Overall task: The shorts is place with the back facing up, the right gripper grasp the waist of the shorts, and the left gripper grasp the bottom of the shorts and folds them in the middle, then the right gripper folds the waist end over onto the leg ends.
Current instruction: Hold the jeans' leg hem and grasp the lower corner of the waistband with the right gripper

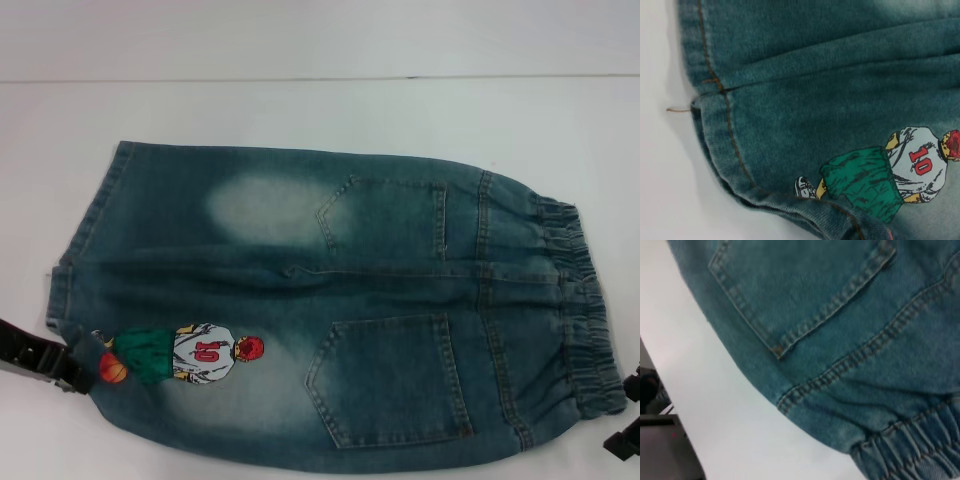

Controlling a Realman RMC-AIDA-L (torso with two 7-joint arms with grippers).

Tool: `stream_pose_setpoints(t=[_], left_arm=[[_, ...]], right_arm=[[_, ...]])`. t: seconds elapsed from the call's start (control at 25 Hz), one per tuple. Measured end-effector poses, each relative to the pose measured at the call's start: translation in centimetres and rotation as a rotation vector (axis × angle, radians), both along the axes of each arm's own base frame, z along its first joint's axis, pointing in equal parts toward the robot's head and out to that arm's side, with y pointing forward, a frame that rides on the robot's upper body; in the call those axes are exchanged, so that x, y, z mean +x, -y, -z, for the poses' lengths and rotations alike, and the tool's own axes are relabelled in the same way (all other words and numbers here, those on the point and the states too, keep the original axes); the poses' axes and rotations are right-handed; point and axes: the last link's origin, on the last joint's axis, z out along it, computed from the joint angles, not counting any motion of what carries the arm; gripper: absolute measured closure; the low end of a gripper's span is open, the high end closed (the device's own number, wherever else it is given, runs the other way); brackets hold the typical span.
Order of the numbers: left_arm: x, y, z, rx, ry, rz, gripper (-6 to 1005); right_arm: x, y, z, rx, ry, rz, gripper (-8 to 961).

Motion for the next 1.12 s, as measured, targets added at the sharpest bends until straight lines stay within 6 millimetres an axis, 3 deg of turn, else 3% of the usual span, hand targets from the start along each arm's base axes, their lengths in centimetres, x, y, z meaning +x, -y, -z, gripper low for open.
stream_pose_setpoints(t=[0.68, 1.0, 1.12], left_arm=[[0.0, -0.4, 0.1, -0.003, -0.006, 0.004, 909], [0.1, -0.5, 0.2, -0.001, -0.005, 0.007, 910], [0.1, -0.6, 0.2, -0.001, -0.005, 0.008, 911]], right_arm=[[-0.9, -0.4, 0.5, -0.008, -0.089, -0.097, 65], [-0.2, 0.2, 1.5, -0.058, -0.129, -0.092, 66], [0.2, 0.5, 1.5, -0.058, -0.131, -0.079, 162]])
